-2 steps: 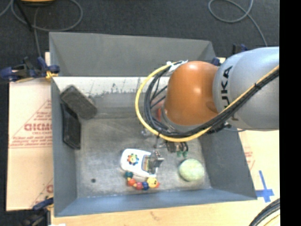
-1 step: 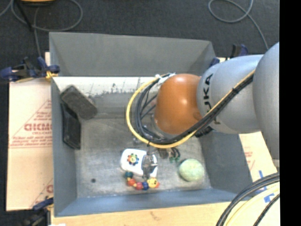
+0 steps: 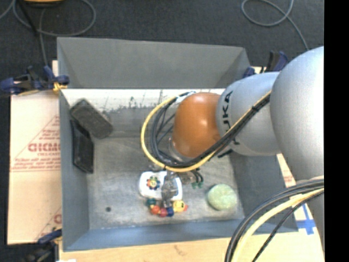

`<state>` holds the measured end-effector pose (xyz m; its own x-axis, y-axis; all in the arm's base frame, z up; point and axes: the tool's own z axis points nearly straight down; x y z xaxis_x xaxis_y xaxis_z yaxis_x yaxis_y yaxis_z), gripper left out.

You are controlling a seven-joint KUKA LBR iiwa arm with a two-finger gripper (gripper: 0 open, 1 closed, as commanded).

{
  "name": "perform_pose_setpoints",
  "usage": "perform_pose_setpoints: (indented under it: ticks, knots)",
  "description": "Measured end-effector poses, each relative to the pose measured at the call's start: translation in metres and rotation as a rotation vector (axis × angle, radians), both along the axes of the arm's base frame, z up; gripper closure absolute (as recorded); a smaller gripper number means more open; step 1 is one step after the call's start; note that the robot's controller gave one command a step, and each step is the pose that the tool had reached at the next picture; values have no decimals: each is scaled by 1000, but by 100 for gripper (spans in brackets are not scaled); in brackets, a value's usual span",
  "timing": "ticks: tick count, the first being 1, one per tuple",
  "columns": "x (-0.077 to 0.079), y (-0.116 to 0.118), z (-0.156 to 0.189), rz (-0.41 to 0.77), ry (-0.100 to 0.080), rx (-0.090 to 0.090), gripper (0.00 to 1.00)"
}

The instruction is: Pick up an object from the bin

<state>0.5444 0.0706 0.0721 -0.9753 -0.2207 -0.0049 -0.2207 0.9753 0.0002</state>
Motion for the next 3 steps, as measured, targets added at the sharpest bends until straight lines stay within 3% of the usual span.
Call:
perform_pose_setpoints:
  ticks: [1,2,3]
  knots:
    - [0,0,0,-1,0,0,100]
    - [-17,1,173,65,7,-2,100]
    - [-17,1,187,69,2,-2,100]
